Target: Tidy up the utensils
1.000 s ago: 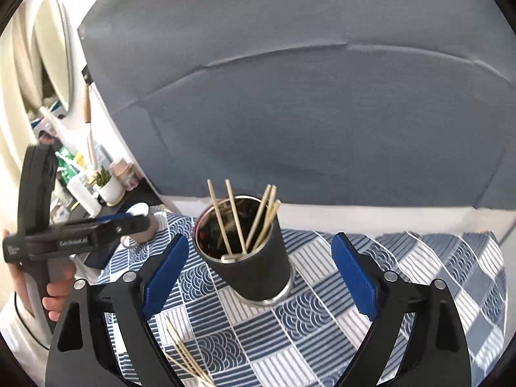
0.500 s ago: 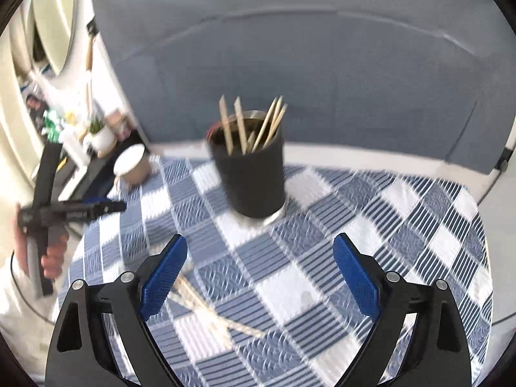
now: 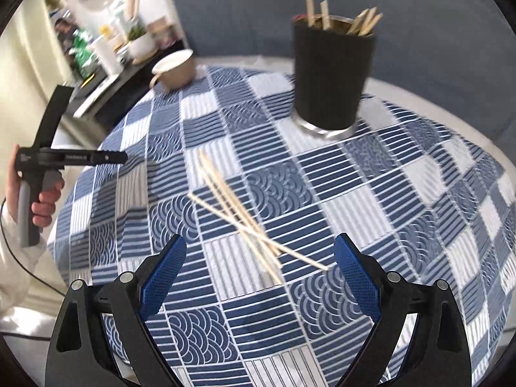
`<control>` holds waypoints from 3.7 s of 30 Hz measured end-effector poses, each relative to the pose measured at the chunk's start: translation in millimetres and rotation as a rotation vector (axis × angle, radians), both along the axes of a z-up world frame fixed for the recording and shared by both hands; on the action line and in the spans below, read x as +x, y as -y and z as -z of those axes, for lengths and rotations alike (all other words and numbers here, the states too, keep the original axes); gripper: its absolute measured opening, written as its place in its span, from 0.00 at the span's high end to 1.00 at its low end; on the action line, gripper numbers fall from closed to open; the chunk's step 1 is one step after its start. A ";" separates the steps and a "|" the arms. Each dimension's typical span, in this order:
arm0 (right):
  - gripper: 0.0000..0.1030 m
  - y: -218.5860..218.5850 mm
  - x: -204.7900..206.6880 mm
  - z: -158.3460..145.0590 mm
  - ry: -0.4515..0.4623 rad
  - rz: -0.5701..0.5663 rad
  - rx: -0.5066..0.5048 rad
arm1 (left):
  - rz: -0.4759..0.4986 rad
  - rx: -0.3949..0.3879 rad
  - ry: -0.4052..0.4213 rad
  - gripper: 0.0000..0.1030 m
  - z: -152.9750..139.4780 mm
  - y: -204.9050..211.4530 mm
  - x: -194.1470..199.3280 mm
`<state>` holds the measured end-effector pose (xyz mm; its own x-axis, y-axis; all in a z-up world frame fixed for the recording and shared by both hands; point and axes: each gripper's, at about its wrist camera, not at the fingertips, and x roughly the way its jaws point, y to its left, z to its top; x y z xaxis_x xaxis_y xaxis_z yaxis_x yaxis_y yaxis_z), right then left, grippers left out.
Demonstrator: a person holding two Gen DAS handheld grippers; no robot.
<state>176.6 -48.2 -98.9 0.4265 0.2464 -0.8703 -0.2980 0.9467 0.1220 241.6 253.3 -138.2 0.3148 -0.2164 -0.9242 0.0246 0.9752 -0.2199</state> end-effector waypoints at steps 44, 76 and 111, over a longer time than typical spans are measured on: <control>0.95 80.2 47.5 80.6 -0.095 -0.609 -0.113 | -0.341 0.057 -0.171 0.35 30.9 171.1 -40.5; 0.93 109.1 79.9 72.9 -0.098 -0.476 -0.200 | -0.673 -0.029 -0.383 0.37 32.4 158.1 -2.4; 0.85 65.5 79.3 68.0 -0.152 -0.431 -0.293 | -0.726 -0.006 -0.401 0.44 53.2 143.2 12.8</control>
